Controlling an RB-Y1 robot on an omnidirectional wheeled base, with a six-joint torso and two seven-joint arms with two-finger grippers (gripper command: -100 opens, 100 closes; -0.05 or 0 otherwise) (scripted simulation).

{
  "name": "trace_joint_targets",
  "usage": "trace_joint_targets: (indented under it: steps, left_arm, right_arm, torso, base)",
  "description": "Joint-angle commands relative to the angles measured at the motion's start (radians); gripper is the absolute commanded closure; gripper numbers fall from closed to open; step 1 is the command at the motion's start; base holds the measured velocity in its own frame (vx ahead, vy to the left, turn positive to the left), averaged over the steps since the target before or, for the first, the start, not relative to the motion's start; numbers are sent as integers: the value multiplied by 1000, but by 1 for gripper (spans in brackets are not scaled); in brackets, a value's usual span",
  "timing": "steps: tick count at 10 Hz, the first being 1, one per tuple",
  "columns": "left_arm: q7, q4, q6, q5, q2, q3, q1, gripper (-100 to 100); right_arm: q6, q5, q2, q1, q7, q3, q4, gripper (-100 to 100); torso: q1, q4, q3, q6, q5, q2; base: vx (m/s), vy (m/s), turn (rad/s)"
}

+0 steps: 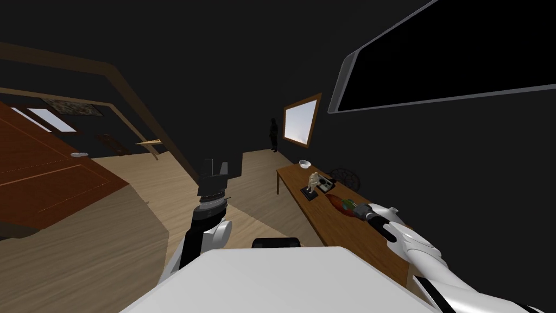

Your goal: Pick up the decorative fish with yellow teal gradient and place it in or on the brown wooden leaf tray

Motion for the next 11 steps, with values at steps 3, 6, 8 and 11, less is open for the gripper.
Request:
trace_joint_targets:
  steps: [3,6,8,11]
  left_arm:
    - [0,0,0,0,0,0,0,0]
    - [0,0,0,0,0,0,0,0]
    - [0,0,0,0,0,0,0,0]
    - [0,0,0,0,0,0,0,0]
  right_arm:
    - [2,18,0,-3,17,8,13,-100]
    - [2,18,0,-3,17,8,13,-100]
    - [2,18,0,-3,17,8,13,0]
    - [95,-74,-47,9,-37,95,-27,-100]
  torso:
    - [2,0,0,0,1,0]
    - [6,1,1,0,2,1]
    - [7,1,1,0,2,2]
    - [0,2,5,-1,0,8]
  base:
    - [12,-58,18]
    - [0,0,0]
    - [0,0,0]
    - [-108,-96,286]
